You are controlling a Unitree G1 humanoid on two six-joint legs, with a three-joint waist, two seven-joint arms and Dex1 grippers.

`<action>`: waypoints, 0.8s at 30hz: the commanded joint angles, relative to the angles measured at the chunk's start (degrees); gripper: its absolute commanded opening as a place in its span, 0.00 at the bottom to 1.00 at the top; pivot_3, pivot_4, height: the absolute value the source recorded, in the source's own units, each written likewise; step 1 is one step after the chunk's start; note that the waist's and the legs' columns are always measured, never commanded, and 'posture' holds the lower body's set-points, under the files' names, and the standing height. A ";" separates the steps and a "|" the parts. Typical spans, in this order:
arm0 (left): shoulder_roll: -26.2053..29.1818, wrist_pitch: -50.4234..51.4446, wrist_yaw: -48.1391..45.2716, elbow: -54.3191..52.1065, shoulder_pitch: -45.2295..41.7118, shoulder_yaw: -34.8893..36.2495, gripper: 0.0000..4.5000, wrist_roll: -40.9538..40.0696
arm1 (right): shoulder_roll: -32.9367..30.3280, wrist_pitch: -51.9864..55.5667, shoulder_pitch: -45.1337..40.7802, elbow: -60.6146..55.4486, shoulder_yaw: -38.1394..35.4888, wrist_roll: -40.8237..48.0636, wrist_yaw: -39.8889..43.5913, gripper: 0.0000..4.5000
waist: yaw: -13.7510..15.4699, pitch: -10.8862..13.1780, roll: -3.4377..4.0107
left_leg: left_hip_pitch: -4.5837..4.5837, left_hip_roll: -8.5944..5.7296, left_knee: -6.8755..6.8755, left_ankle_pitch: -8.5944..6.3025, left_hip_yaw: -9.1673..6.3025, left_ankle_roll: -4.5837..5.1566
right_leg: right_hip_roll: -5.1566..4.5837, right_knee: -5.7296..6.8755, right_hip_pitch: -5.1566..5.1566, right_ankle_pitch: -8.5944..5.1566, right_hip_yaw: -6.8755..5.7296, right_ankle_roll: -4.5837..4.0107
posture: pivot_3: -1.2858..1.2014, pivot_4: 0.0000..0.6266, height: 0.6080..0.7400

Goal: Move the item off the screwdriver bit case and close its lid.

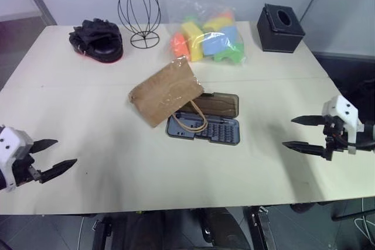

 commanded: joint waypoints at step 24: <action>-8.18 -2.57 -8.91 41.27 -72.20 -39.94 0.99 10.83 | 9.59 28.16 -6.20 -33.61 -8.03 24.22 -24.58 1.00 | 0.64 0.05 -0.04 | -0.10 -0.07 0.14 0.01 -0.15 0.00 | 0.11 0.08 0.10 0.18 -0.07 0.35 | 0.52 0.24 0.98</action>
